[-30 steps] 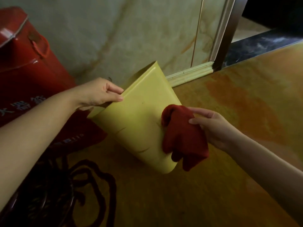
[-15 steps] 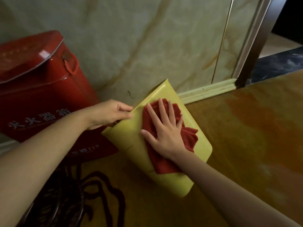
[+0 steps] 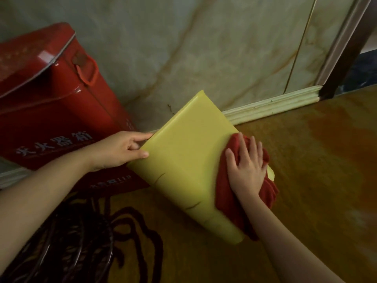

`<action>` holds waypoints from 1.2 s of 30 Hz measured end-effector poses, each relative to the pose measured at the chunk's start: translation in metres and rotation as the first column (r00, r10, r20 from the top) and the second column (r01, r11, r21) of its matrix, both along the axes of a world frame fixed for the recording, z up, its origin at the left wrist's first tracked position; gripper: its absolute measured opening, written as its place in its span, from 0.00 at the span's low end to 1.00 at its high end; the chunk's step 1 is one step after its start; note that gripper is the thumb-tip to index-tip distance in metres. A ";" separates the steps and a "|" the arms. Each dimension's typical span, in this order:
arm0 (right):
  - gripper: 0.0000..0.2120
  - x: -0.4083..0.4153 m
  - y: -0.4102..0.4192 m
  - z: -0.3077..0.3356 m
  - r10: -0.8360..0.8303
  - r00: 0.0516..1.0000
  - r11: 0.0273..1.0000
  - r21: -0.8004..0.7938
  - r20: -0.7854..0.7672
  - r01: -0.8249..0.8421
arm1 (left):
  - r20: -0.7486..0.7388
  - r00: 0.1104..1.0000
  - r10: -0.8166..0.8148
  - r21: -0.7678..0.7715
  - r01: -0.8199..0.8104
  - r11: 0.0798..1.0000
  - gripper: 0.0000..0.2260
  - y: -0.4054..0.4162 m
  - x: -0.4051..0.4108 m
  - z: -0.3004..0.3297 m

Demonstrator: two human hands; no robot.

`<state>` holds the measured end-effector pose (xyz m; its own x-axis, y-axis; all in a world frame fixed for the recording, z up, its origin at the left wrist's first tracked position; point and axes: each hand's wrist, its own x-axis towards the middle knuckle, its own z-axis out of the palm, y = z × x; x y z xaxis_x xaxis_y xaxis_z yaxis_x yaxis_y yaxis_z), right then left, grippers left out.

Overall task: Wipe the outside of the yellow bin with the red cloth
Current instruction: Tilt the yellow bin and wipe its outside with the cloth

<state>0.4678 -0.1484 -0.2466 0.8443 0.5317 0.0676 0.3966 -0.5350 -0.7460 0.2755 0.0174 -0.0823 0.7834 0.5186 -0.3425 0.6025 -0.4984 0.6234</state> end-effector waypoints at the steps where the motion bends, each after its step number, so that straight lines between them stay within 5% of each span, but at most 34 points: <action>1: 0.28 0.001 -0.004 0.000 -0.060 0.996 0.998 0.004 -0.065 0.060 | 0.029 1.000 0.001 0.010 -0.001 1.000 0.26 -0.005 0.003 0.001; 6: 0.26 -0.004 0.002 0.032 -0.219 0.895 0.973 -0.015 -0.389 0.231 | 0.136 0.989 -0.052 0.037 0.047 0.998 0.25 -0.035 0.017 0.009; 11: 0.29 -0.011 0.071 0.101 0.187 0.972 0.955 0.257 -0.141 -0.147 | 0.173 0.985 -0.019 -0.019 0.023 1.000 0.22 -0.052 0.045 0.021; 14: 0.26 0.034 0.055 0.070 0.289 0.950 0.941 0.216 -0.114 -0.260 | 0.222 0.968 0.119 -0.093 -0.100 0.991 0.16 -0.056 0.054 0.018; 18: 0.24 0.090 -0.010 0.011 -0.022 0.901 0.997 -0.071 -0.434 -0.010 | 0.215 0.946 0.241 -0.138 -0.215 0.967 0.15 -0.059 0.054 0.013; 20: 0.25 0.088 -0.016 0.011 -0.081 0.883 0.993 -0.110 -0.462 0.033 | 0.196 0.943 0.268 -0.112 -0.250 0.962 0.15 -0.060 0.061 0.016; 24: 0.24 0.044 0.016 0.069 0.116 0.910 0.993 0.068 -0.398 -0.097 | 0.100 0.945 0.312 -0.133 -0.298 0.945 0.09 -0.062 0.079 0.028; 27: 0.21 -0.005 0.036 0.125 0.263 0.961 0.958 0.145 -0.084 -0.249 | 0.140 0.963 0.228 -0.249 -0.189 0.950 0.09 -0.063 0.083 0.033; 30: 0.20 -0.013 0.025 0.134 0.169 0.966 0.960 0.190 0.198 -0.207 | 0.202 0.954 0.220 -0.443 -0.112 0.890 0.09 -0.059 0.081 0.034; 32: 0.20 0.000 0.013 0.116 0.195 0.954 0.952 0.191 0.226 -0.239 | 0.214 0.954 0.211 -0.519 -0.072 0.852 0.07 -0.055 0.066 0.027; 36: 0.18 0.043 -0.001 0.051 0.250 0.968 0.968 -0.033 0.021 -0.249 | 0.233 0.964 0.125 -0.255 -0.063 0.965 0.25 -0.055 0.004 -0.006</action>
